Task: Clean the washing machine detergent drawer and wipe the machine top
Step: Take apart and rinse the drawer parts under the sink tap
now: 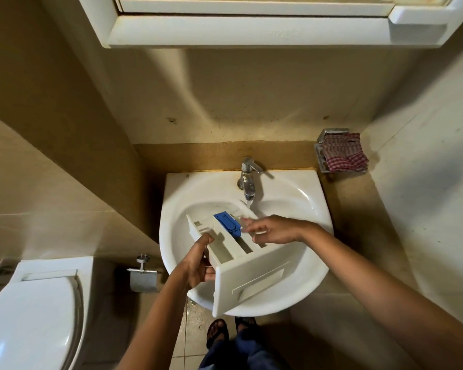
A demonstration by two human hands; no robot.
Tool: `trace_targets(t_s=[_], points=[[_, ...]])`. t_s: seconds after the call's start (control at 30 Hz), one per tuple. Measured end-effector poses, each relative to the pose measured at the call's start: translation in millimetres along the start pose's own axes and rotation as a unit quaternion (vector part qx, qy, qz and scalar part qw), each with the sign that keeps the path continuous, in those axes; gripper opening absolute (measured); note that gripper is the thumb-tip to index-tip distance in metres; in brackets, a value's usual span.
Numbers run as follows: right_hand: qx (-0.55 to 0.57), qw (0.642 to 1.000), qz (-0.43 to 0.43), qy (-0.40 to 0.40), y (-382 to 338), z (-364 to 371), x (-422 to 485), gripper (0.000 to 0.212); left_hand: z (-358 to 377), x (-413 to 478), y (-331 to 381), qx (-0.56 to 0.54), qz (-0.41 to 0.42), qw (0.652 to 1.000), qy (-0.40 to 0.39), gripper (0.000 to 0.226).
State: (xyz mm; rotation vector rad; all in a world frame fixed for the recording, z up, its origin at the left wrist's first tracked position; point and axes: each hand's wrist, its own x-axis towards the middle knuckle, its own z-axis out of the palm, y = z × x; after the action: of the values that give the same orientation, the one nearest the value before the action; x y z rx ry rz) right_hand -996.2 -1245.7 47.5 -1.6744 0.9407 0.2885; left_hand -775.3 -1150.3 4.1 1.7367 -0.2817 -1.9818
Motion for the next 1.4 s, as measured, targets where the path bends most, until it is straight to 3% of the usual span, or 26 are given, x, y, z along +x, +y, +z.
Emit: trace_targets(t_s=[0.07,0.13,0.23,0.27,0.37,0.5,0.63,0.73,0.83,0.93,1.03,1.13,1.23,1.3,1.4], points=[[-0.032,0.997,0.047,-0.055,-7.1,-4.5,-3.5,0.032,0.6,-3.1,-1.8,-0.008,-0.007,1.000,0.002,0.043],[-0.026,0.997,0.065,-0.037,-14.6,-14.3,-11.2,0.036,-2.2,-5.5,-3.3,-0.025,-0.015,1.000,-0.010,0.052],[-0.057,0.998,0.023,-0.011,-18.8,-29.7,-26.4,0.054,-7.0,-10.4,-3.0,-0.053,-0.023,0.998,-0.027,0.076],[-0.065,0.998,-0.006,-0.008,-20.2,-32.8,-30.0,0.058,-6.8,-13.8,-0.7,-0.060,-0.026,0.997,-0.037,0.076],[-0.076,0.995,-0.058,0.025,-25.4,-37.2,-33.7,0.073,-1.3,-19.2,6.2,-0.077,-0.006,0.994,-0.077,0.047],[-0.072,0.994,-0.071,0.039,-31.7,-41.2,-33.1,0.055,5.9,-22.5,9.7,-0.092,0.020,0.991,-0.099,0.045],[-0.109,0.993,-0.031,0.031,-22.4,-43.6,-37.2,0.031,6.2,-20.2,2.7,-0.134,-0.019,0.989,-0.055,0.043],[-0.123,0.991,0.013,0.051,-4.1,-43.2,-38.1,0.015,21.5,-27.8,-9.8,-0.175,0.010,0.984,-0.032,0.032],[-0.070,0.994,0.035,0.071,16.2,-35.8,-34.3,0.022,36.4,-26.7,-21.3,-0.214,0.070,0.974,0.011,0.019],[-0.027,0.984,0.018,0.174,31.0,-22.5,-29.6,0.025,42.6,-15.1,-28.5,-0.266,0.109,0.958,0.026,0.024],[-0.042,0.950,0.012,0.309,36.6,-2.0,-22.9,0.043,44.3,-4.0,-33.0,-0.293,0.127,0.947,0.015,0.023],[0.147,0.897,0.067,0.412,38.8,17.5,-14.3,0.073,47.9,5.2,-36.2,-0.329,0.120,0.937,-0.005,0.012],[0.267,0.889,0.152,0.341,35.7,28.6,-5.3,0.084,53.4,9.5,-37.1,-0.360,0.117,0.925,-0.024,0.017],[0.283,0.897,0.163,0.299,31.5,34.3,0.9,0.071,55.5,12.6,-37.0,-0.367,0.115,0.923,-0.029,0.042],[0.237,0.889,0.179,0.348,28.1,40.8,8.5,0.047,57.5,14.7,-36.9,-0.371,0.090,0.923,-0.047,0.057]])
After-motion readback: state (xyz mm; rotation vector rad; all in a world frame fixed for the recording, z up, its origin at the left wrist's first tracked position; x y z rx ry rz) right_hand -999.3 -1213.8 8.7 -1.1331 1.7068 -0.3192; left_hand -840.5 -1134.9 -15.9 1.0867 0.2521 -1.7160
